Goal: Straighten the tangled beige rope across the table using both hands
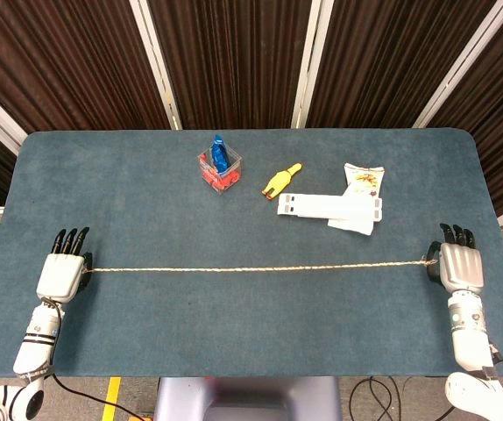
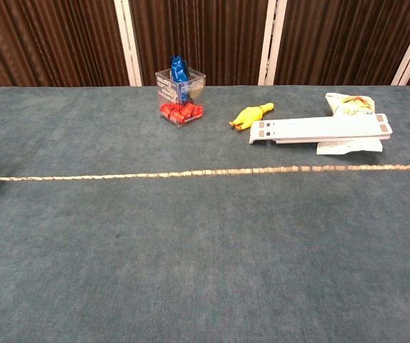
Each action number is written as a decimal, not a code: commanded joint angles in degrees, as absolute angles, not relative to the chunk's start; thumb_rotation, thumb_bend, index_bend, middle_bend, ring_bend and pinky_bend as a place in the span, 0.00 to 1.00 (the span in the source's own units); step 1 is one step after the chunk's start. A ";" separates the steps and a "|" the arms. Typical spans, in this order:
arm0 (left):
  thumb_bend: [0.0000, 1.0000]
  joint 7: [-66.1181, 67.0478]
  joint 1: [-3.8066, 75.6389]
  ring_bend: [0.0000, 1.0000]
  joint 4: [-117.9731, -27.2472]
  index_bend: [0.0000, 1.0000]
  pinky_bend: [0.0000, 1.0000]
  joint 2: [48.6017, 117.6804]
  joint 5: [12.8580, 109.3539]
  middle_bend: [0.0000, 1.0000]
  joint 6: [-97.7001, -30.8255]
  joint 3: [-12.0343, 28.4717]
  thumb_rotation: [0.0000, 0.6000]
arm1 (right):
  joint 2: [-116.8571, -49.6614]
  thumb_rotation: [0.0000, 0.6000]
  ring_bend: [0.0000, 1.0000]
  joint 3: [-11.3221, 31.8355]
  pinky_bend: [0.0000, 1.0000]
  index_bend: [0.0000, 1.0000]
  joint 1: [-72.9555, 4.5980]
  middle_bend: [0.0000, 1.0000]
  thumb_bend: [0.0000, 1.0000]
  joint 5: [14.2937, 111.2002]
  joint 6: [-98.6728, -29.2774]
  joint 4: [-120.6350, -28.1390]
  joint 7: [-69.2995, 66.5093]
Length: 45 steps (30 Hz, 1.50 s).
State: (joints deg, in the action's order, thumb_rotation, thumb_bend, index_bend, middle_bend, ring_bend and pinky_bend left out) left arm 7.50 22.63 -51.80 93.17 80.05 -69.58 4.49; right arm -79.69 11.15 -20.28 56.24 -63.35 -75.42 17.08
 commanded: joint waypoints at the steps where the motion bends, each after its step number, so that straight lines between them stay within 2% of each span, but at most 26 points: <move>1: 0.43 7.25 22.68 0.00 -51.04 0.60 0.03 93.62 80.38 0.05 -69.10 4.06 1.00 | -80.08 1.00 0.00 10.72 0.00 0.82 -20.30 0.19 0.52 56.29 -62.79 -74.60 17.08; 12: 0.43 6.12 22.96 0.00 -48.05 0.56 0.03 95.38 80.85 0.05 -67.99 3.56 1.00 | -81.77 1.00 0.00 10.04 0.00 0.81 -20.47 0.19 0.52 56.07 -61.37 -72.15 17.09; 22: 0.43 4.94 23.00 0.00 -45.99 0.47 0.03 96.29 80.78 0.05 -66.75 3.40 1.00 | -84.00 1.00 0.00 9.09 0.00 0.67 -20.89 0.19 0.52 55.34 -58.95 -68.91 18.08; 24: 0.43 4.86 23.02 0.00 -46.08 0.40 0.04 96.22 80.77 0.05 -66.60 3.41 1.00 | -83.85 1.00 0.00 8.77 0.00 0.53 -20.90 0.18 0.52 54.66 -58.02 -68.81 18.83; 26: 0.43 4.83 22.98 0.00 -46.12 0.32 0.04 96.19 80.78 0.05 -66.74 3.48 1.00 | -83.49 1.00 0.00 8.44 0.00 0.35 -20.98 0.15 0.52 53.87 -57.04 -68.88 19.84; 27: 0.43 4.82 22.91 0.00 -46.15 0.26 0.04 96.17 80.64 0.05 -66.70 3.56 1.00 | -82.97 1.00 0.00 8.07 0.00 0.19 -21.09 0.09 0.52 53.10 -56.00 -69.11 20.87; 28: 0.43 4.87 22.88 0.00 -46.19 0.21 0.04 96.11 80.50 0.05 -66.54 3.62 1.00 | -82.56 1.00 0.00 7.89 0.00 0.08 -21.21 0.04 0.51 52.21 -55.29 -69.41 21.89; 30: 0.43 5.30 22.79 0.00 -46.26 0.12 0.04 95.91 80.06 0.04 -66.07 3.75 1.00 | -81.85 1.00 0.00 7.78 0.00 0.00 -21.50 0.00 0.48 50.31 -54.55 -70.16 24.01; 33: 0.42 5.84 22.60 0.00 -46.75 0.01 0.04 95.38 79.44 0.02 -65.60 4.00 1.00 | -81.18 1.00 0.00 7.88 0.00 0.00 -21.54 0.00 0.46 49.14 -54.73 -71.17 24.99; 38: 0.41 5.14 21.31 0.00 -50.76 0.00 0.04 91.83 78.74 0.00 -66.35 4.25 1.00 | -78.58 1.00 0.00 7.86 0.00 0.00 -20.73 0.00 0.45 50.31 -56.93 -75.03 24.29; 41: 0.41 0.74 19.74 0.00 -55.29 0.00 0.06 88.07 79.22 0.00 -69.75 4.92 1.00 | -74.70 1.00 0.00 7.23 0.00 0.00 -18.40 0.00 0.45 55.50 -61.45 -80.99 20.64; 45: 0.41 -6.75 16.49 0.00 -62.55 0.00 0.08 82.53 82.90 0.00 -78.13 4.52 1.00 | -68.12 1.00 0.00 3.91 0.00 0.00 -11.06 0.00 0.45 69.27 -74.91 -90.31 12.01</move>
State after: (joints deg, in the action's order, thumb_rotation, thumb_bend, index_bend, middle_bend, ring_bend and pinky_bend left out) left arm -1.63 19.28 -57.06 87.00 80.14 -71.98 4.69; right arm -73.55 6.57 -16.76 59.42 -65.05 -83.14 18.41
